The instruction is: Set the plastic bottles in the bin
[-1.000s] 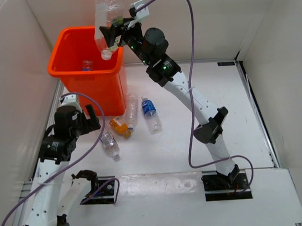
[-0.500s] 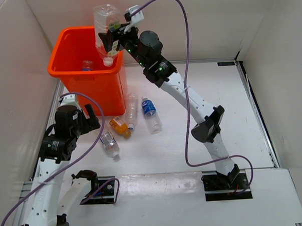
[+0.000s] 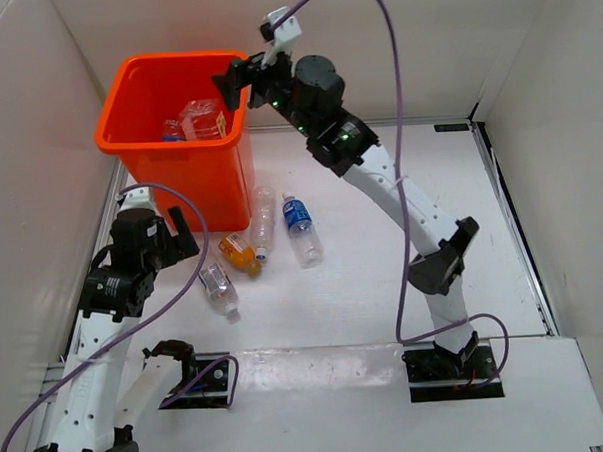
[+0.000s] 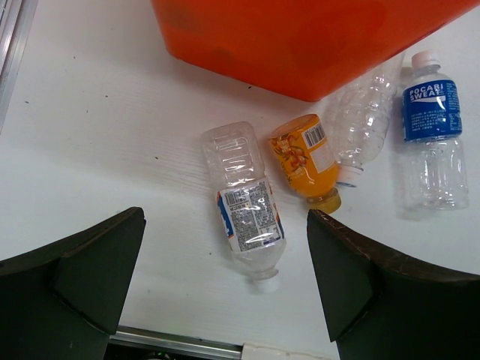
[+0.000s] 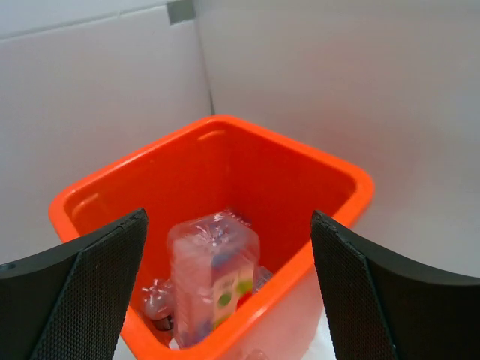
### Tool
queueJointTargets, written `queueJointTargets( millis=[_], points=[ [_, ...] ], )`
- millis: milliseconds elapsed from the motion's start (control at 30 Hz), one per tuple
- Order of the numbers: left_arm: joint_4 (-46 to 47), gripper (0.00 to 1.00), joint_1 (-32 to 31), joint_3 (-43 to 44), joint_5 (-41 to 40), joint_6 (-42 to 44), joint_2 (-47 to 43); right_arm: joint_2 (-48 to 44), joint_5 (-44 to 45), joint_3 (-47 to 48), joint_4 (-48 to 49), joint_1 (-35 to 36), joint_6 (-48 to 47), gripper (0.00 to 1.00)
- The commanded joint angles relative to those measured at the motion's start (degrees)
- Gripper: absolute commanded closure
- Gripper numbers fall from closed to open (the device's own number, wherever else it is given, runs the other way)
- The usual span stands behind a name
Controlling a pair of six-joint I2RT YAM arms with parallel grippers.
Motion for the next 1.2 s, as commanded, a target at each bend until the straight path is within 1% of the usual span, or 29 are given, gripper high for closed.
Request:
queueJointTargets(
  millis=[0,67,100,133,167,200,233,267,300,333,367,400,433,467,500,533,567,633,667,700,733,767,800,833,867,900,1000,1167],
  points=[
    [-0.55,0.00,-0.09,0.42,-0.92,0.28,-0.48,-7.75,-0.96,-2.92,1.52,-0.87,1.99,0.10],
    [-0.55,0.00,0.00,0.33,-0.92,0.80,-1.10,-11.95,2.55,-6.08,2.04,-0.96,2.52,0.10],
    [-0.55,0.00,0.00,0.33,-0.75,0.89,-1.27,-13.11,6.82,-11.93,2.30,-0.96,2.87,0.10],
    [-0.46,0.00,-0.09,0.15,-0.57,0.89,-1.80,-15.82,8.43,-14.25,2.57,-1.30,3.31,0.10],
    [-0.37,0.00,0.00,0.06,-0.40,1.07,-2.15,-18.28,9.75,-18.62,2.31,-1.74,3.48,0.10],
    [-0.20,0.00,-0.18,-0.02,-0.31,1.07,-2.41,-20.74,13.94,-22.76,1.78,-1.92,4.01,0.10],
    [0.24,0.00,-0.09,-0.37,-0.31,0.98,-3.29,-21.81,15.38,-24.80,-1.35,-3.14,6.62,0.10],
    [0.33,0.00,-0.09,-0.46,-0.39,0.98,-3.64,-22.95,15.91,-29.08,-2.69,-3.85,7.61,0.10],
    [0.33,0.00,0.00,-0.81,-0.48,0.98,-3.82,-25.66,15.40,-31.13,-5.75,-4.64,8.66,0.10],
    [0.77,0.00,-0.09,-1.08,-0.39,0.89,-4.34,-26.30,13.04,-36.54,-7.35,-5.52,10.85,0.10],
    [0.95,0.00,0.00,-1.17,-0.39,0.81,-4.52,-26.82,8.32,-38.08,-11.71,-8.75,11.83,0.10],
    [0.86,0.00,-0.09,-1.25,-0.65,0.63,-4.44,-27.35,5.05,-39.66,-12.97,-10.00,12.10,0.10],
    [0.95,0.00,-0.09,-1.34,-0.66,0.37,-4.61,-27.27,-3.51,-43.16,-13.94,-12.53,12.45,0.10],
    [0.77,0.00,-0.09,-1.17,-0.57,0.37,-4.61,-26.31,-5.94,-43.80,-17.26,-14.39,12.19,0.10],
    [0.95,0.00,-0.09,-1.34,-0.48,0.19,-4.53,-25.52,-7.71,-44.33,-18.34,-16.32,12.27,0.10],
    [0.86,0.00,0.00,-1.17,-0.57,-0.07,-4.35,-21.77,-14.16,-44.33,-19.74,-16.95,12.01,0.10],
    [0.95,0.00,-0.09,-1.17,-0.57,-0.07,-4.26,-19.99,-15.62,-42.77,-25.15,-17.91,10.88,0.10],
    [0.86,0.00,-0.09,-1.17,-0.74,-0.42,-3.91,-12.72,-17.29,-38.72,-31.31,-18.27,9.82,0.10],
    [0.86,0.00,-0.09,-1.08,-0.92,-0.42,-3.91,-10.77,-17.74,-34.10,-33.44,-18.10,8.77,0.10],
    [0.86,0.00,0.08,-0.99,-0.92,-0.77,-3.56,-9.01,-18.18,-32.75,-36.51,-17.75,7.89,0.10],
    [0.60,0.00,-0.17,-0.99,-1.01,-0.69,-3.56,-4.55,-18.36,-31.51,-39.15,-17.48,7.71,0.10],
    [0.60,0.00,0.00,-1.17,-1.01,-0.60,-3.47,-3.11,-18.01,-28.46,-40.22,-16.87,7.01,0.10],
    [0.77,0.00,-0.09,-1.17,-0.92,-0.25,-3.64,-2.06,-18.09,-27.64,-42.15,-16.34,6.83,0.10],
    [1.03,0.00,0.00,-1.43,0.21,0.10,-3.56,0.48,-17.75,-26.42,-42.60,-15.90,7.00,0.10],
    [1.04,0.00,0.09,-1.52,0.22,0.10,-3.47,1.20,-17.48,-26.40,-42.95,-15.38,7.09,0.10],
    [1.47,0.00,-0.09,-1.69,2.66,1.15,-3.30,2.08,-17.39,-26.06,-43.13,-14.85,7.35,0.10],
    [2.18,0.00,0.00,-1.87,5.83,1.77,-3.38,4.01,-17.57,-25.70,-43.83,-14.32,7.70,0.10],
    [2.09,0.00,-0.09,-1.87,7.07,1.95,-2.51,7.17,-17.92,-24.91,-45.86,-13.61,8.23,0.10]
  ],
)
